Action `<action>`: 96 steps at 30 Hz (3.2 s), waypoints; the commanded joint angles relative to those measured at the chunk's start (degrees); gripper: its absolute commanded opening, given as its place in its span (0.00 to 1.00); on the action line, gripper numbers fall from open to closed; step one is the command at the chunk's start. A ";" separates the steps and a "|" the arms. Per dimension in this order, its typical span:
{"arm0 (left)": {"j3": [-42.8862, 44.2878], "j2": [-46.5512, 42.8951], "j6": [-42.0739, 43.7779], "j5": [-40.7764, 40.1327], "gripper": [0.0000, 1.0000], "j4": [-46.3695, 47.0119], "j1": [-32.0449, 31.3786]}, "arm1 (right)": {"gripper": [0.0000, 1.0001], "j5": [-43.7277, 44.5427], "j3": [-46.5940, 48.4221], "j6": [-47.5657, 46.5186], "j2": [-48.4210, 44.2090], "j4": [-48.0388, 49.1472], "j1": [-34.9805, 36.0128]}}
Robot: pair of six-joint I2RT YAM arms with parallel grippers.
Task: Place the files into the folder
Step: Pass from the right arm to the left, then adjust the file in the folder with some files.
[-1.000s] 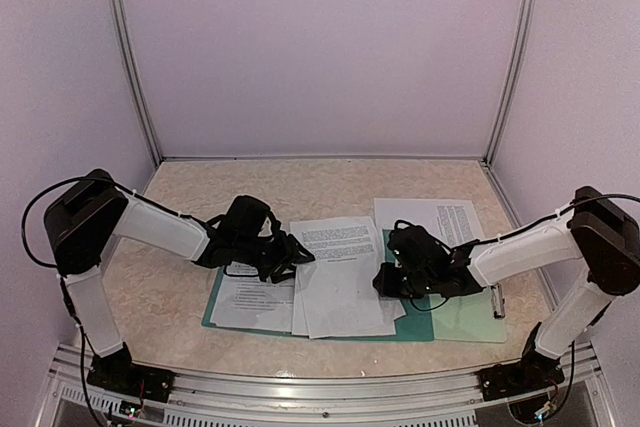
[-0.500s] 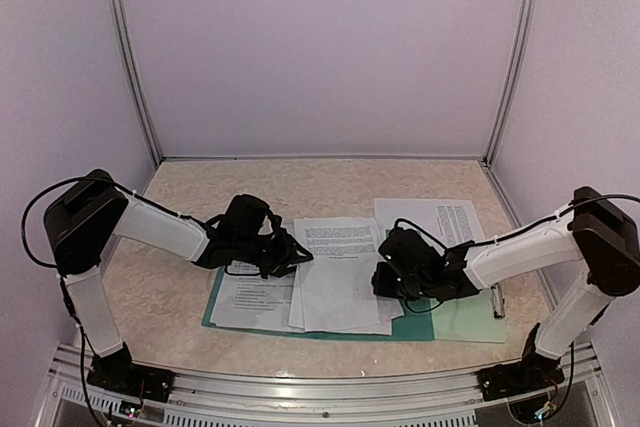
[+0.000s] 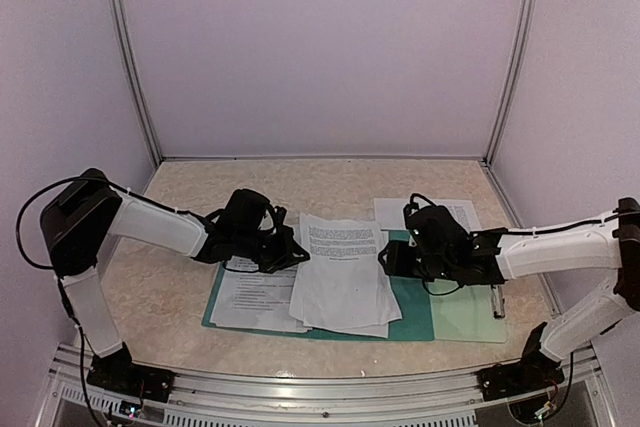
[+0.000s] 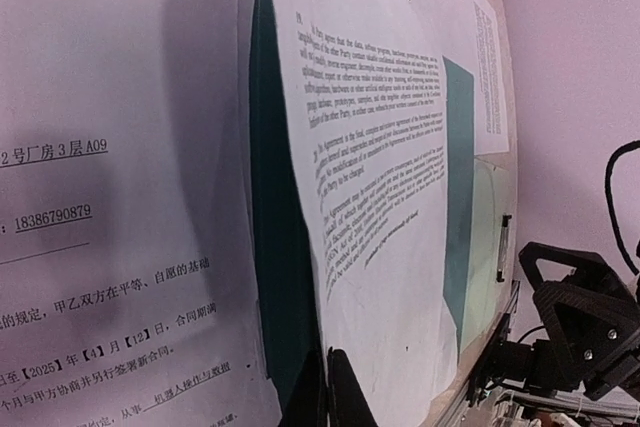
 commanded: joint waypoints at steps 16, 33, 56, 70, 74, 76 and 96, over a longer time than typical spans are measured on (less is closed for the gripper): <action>-2.09 -13.63 15.66 0.81 0.00 -22.90 1.32 | 0.74 -21.57 -3.11 -9.50 6.95 12.15 -9.12; -0.70 -7.13 11.97 -1.40 0.38 -24.49 1.27 | 0.64 -26.90 -1.58 -6.49 13.75 18.25 -8.10; -0.06 -6.84 11.49 -0.39 0.54 -24.04 1.74 | 0.54 -25.07 -0.41 -3.56 17.39 22.37 -7.58; 9.36 -1.65 17.21 -4.84 0.55 -27.96 3.35 | 0.54 -24.28 3.66 -5.84 19.30 20.59 -7.83; 10.09 -0.47 17.54 -4.12 0.54 -29.83 3.54 | 0.50 -23.69 3.69 -6.05 19.24 19.83 -8.38; 8.93 -1.06 16.80 -3.85 0.54 -29.70 3.25 | 0.48 -23.13 3.62 -6.16 19.06 19.55 -8.45; -1.47 -12.59 10.96 -4.99 0.55 -34.39 0.35 | 0.24 -22.43 3.53 -7.47 17.08 17.49 -10.70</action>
